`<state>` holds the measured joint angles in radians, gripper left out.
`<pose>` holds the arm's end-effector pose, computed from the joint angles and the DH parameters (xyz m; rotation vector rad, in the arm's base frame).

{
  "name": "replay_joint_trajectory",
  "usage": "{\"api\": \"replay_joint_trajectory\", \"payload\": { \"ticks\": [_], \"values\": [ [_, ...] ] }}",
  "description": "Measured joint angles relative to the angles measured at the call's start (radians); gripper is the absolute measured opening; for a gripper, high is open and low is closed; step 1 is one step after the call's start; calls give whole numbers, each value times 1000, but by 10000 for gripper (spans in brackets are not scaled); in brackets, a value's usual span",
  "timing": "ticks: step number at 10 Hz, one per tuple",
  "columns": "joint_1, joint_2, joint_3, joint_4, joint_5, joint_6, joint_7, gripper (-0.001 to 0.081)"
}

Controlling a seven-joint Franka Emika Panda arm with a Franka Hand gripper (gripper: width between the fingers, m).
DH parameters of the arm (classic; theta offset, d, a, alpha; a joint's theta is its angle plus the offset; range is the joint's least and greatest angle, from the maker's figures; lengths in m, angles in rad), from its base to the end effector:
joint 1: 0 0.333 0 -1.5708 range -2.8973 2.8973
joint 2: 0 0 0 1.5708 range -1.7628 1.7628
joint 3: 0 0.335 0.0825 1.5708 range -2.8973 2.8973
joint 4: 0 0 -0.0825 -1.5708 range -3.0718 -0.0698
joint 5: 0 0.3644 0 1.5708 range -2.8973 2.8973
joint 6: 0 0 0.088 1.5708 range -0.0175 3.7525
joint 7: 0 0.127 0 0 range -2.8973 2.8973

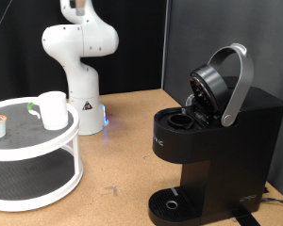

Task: Make a cup of coffee with the keurig machine

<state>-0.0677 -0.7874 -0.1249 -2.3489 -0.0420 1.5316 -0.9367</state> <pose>0.2621 -0.0691 0.5818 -2.8521 -1.1743 0.0074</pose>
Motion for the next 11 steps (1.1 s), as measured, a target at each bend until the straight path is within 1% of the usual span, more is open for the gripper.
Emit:
{"api": "replay_joint_trajectory", "payload": {
  "ticks": [1, 3, 5, 7, 9, 11],
  "values": [
    [-2, -7, -17, 0, -3, -1, -22, 802],
    [-2, -5, -17, -3, -3, -1, -20, 802],
    [-14, -10, -38, -4, -24, -1, -30, 802],
    [-34, -17, -97, -4, -51, -1, -87, 802],
    [-55, -17, -151, -3, -113, -1, -146, 802],
    [-67, -14, -200, -2, -150, -1, -182, 802]
  ]
}}
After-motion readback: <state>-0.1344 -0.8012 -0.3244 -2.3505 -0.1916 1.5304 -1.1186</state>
